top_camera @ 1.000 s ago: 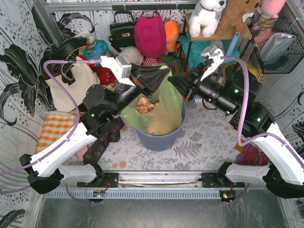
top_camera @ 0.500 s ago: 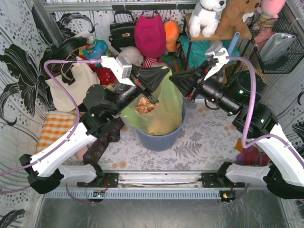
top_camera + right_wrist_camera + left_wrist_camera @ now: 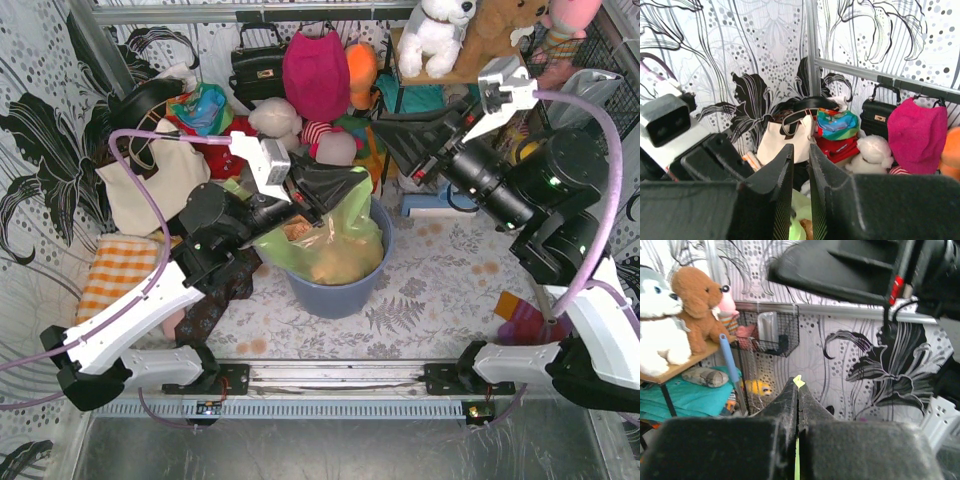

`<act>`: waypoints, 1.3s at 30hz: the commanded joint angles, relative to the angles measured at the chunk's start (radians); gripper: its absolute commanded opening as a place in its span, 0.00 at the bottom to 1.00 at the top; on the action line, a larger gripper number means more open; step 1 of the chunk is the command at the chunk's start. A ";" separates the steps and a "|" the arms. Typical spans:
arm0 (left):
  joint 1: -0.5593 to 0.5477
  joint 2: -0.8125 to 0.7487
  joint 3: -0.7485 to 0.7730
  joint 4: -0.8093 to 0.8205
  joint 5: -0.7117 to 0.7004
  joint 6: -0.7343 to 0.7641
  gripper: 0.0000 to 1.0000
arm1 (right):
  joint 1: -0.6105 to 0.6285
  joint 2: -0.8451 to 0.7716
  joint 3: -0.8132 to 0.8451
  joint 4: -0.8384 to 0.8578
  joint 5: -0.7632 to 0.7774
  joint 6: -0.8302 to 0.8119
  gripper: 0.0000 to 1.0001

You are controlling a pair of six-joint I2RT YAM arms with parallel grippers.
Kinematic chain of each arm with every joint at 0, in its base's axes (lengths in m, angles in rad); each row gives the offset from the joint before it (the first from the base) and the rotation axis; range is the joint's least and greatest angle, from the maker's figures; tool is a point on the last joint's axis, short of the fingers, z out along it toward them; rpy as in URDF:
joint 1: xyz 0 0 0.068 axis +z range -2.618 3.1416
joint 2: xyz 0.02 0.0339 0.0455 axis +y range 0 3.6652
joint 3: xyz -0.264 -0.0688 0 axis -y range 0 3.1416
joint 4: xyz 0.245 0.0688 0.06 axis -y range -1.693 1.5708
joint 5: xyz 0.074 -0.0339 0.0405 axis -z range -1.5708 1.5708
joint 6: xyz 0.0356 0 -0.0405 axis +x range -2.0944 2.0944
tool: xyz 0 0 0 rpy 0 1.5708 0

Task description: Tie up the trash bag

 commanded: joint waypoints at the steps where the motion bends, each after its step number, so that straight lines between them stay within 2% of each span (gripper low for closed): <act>1: 0.005 -0.013 -0.040 0.026 0.108 0.022 0.00 | 0.004 0.077 0.110 -0.050 0.026 -0.036 0.19; 9: 0.005 -0.074 -0.173 0.099 0.175 0.008 0.00 | 0.004 0.291 0.401 -0.279 -0.123 -0.063 0.23; 18: 0.005 -0.109 -0.241 0.139 0.235 0.008 0.00 | 0.004 0.487 0.586 -0.398 -0.498 -0.040 0.50; 24: 0.004 -0.149 -0.290 0.164 0.291 0.010 0.00 | 0.004 0.565 0.610 -0.373 -0.613 0.005 0.56; 27: 0.004 -0.164 -0.308 0.169 0.277 0.005 0.00 | 0.004 0.598 0.609 -0.345 -0.696 0.044 0.67; 32: 0.004 -0.164 -0.308 0.169 0.294 -0.004 0.00 | 0.004 0.606 0.548 -0.241 -0.836 0.089 0.79; 39: 0.003 -0.158 -0.297 0.158 0.319 -0.019 0.00 | 0.004 0.571 0.412 -0.048 -0.894 0.105 0.92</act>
